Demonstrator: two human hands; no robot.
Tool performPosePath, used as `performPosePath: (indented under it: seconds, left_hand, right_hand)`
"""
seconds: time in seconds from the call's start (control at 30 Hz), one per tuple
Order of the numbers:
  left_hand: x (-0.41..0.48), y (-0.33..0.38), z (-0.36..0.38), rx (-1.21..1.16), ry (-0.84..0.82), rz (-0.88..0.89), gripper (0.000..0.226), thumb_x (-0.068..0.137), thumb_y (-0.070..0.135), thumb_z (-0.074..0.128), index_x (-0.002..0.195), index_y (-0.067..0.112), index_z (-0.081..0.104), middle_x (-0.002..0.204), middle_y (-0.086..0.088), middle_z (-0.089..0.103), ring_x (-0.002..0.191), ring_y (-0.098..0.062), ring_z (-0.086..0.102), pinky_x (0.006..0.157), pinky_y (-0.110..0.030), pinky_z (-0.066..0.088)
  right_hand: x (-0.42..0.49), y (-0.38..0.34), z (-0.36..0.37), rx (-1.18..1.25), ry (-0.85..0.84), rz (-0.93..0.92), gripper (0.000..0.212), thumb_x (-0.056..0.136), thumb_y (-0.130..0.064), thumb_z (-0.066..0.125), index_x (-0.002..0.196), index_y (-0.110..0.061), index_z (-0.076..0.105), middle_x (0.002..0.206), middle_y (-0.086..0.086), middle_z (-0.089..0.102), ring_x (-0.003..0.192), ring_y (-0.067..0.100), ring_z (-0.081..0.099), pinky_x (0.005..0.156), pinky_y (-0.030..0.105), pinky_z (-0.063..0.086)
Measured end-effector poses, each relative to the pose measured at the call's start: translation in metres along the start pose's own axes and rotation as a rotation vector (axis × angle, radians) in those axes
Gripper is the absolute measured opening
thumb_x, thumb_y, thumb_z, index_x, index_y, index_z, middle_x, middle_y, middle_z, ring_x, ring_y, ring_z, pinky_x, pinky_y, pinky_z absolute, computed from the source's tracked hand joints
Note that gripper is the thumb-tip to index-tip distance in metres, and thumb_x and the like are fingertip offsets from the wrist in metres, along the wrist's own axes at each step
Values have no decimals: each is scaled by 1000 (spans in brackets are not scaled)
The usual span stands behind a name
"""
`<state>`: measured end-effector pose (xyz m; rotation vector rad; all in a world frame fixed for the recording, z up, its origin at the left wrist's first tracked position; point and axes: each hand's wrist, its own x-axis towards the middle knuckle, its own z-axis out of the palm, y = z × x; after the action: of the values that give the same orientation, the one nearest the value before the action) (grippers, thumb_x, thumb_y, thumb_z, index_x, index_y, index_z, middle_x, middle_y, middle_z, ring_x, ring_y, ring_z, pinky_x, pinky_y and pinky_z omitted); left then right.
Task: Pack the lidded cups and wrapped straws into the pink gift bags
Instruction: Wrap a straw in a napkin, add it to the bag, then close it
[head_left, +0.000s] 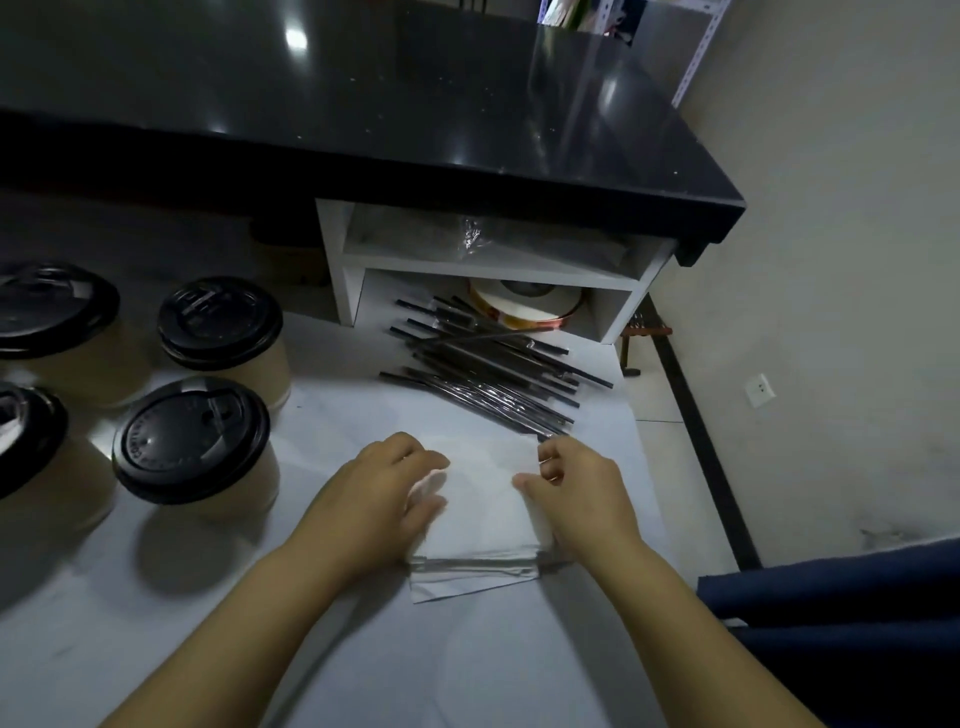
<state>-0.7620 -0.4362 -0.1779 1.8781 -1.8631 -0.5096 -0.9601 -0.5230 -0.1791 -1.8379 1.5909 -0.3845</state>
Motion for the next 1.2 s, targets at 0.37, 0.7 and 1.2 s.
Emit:
performPosePath:
  seconds: [0.37,0.7,1.2]
  left_hand:
    - [15,9,-9,-22,26,-37,60,77,40,69,131,28,46,126,12,46,117,-16,34,98,-32,31]
    - [15,-4,-25,-94,-118,-19,16,82,5,64,88,19,70,82,17,58,79,-5,55,71,-4,36]
    - [22,3,-20,-54,-78,51,11,80,16,69,91,18,70,89,5,67,80,-12,57,70,-16,38]
  right_hand:
    - [-11,-9,-22,215,-205,-165,13,76,-19,76,72,-16,64,73,4,65,56,15,56,57,32,53]
    - [10,-7,-15,231,-123,-19,18,85,-40,64,81,-23,61,75,1,66,66,17,65,64,36,56]
    - [12,-4,-9,145,-59,-2,11,79,-22,73,80,-24,62,76,-4,64,68,16,63,69,40,57]
